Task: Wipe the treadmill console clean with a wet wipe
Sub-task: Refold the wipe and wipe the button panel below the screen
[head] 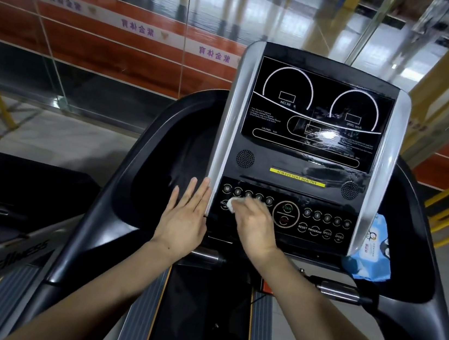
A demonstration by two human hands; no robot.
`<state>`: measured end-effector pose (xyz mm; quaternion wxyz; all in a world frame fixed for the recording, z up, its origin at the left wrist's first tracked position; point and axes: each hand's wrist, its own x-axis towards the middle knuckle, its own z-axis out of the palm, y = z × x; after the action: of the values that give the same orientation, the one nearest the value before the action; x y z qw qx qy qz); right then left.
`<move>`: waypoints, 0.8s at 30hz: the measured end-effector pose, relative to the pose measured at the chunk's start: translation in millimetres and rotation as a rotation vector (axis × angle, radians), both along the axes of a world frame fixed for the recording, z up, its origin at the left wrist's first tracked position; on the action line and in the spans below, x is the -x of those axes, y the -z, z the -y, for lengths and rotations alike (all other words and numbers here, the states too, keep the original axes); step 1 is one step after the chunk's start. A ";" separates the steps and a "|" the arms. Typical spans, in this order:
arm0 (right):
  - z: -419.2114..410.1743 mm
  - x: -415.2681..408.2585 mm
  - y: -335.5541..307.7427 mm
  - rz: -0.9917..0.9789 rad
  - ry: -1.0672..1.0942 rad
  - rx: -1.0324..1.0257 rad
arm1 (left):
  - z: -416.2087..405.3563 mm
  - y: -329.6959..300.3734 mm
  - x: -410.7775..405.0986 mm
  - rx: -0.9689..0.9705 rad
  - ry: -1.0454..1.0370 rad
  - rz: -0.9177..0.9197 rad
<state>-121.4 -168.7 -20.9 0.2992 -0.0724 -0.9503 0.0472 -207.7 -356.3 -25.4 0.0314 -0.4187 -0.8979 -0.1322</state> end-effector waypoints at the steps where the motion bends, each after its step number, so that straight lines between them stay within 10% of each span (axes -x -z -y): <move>1: 3.9 -7.9 7.2 0.023 -0.028 -0.024 | 0.6 -0.1 1.0 0.007 0.004 0.001; 24: 8.8 46.3 -37.9 -0.030 0.061 0.014 | 8.3 -18.2 6.9 0.133 0.021 -0.007</move>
<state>-167.7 -177.5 17.0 0.3144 -0.1027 -0.9426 0.0458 -214.7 -364.6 -7.1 0.0054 -0.4297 -0.9002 -0.0709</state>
